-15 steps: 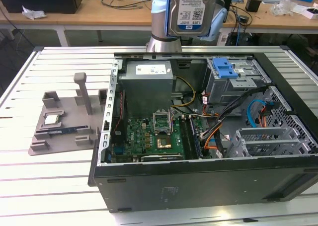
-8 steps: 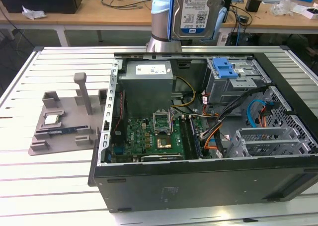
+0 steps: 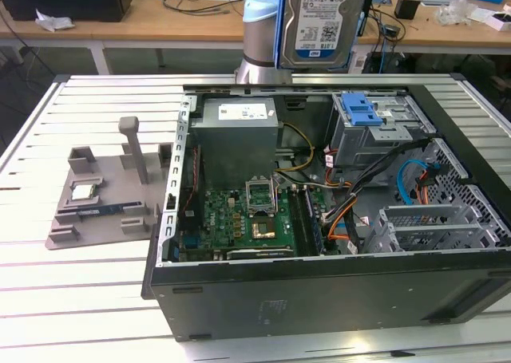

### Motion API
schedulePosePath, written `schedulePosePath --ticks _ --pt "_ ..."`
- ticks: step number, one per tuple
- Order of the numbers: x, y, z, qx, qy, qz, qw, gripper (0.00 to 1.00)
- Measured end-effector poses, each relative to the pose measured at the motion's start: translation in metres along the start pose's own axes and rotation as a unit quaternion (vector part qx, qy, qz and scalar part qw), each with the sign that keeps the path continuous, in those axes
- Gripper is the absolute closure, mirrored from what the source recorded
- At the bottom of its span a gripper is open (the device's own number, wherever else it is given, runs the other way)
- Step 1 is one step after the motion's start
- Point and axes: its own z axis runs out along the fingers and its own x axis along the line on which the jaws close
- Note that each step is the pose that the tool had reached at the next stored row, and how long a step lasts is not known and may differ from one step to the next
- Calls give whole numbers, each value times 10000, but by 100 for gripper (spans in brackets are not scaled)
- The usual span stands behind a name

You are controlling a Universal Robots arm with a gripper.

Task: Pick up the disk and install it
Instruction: 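Pick up the disk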

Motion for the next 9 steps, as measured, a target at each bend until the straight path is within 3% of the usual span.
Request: schedulePosePath --ticks 9 --pt "139 -57 -3 0 0 0 10000 63"
